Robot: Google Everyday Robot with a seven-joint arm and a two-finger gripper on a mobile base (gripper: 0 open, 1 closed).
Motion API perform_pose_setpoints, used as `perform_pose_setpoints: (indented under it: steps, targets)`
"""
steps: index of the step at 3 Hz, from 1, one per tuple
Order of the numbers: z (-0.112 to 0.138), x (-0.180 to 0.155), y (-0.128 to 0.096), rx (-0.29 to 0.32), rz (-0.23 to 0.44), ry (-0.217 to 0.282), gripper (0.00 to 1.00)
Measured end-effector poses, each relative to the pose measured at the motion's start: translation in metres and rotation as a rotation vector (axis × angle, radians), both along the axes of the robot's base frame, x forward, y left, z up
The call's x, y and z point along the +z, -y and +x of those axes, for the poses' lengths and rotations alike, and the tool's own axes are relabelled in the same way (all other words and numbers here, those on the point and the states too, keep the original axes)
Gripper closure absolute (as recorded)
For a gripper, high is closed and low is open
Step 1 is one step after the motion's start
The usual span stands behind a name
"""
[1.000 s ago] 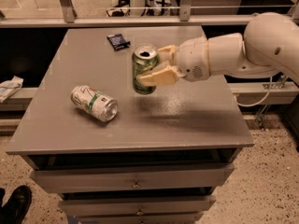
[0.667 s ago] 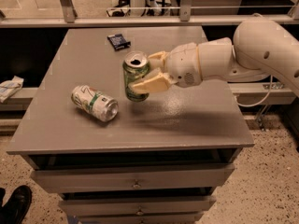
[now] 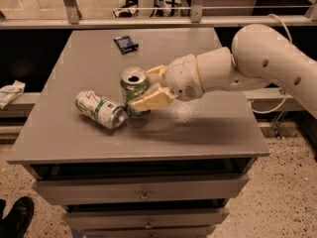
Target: Move green can near 7up can
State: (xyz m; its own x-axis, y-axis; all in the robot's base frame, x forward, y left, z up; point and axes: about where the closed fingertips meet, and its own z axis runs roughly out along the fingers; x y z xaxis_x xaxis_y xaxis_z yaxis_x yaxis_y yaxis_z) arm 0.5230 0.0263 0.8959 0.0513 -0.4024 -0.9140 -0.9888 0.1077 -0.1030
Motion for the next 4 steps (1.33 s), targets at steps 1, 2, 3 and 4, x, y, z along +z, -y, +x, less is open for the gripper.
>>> perform_pose_setpoints:
  steps: [1, 2, 3, 4]
  targets:
    - [-0.002, -0.014, -0.006, 0.021, -0.015, -0.018, 0.61]
    - [-0.003, -0.024, -0.009, 0.035, -0.02, -0.029, 0.37]
    - [-0.003, -0.03, -0.01, 0.047, -0.023, -0.035, 0.08]
    - [-0.003, -0.032, -0.009, 0.054, -0.027, -0.033, 0.0]
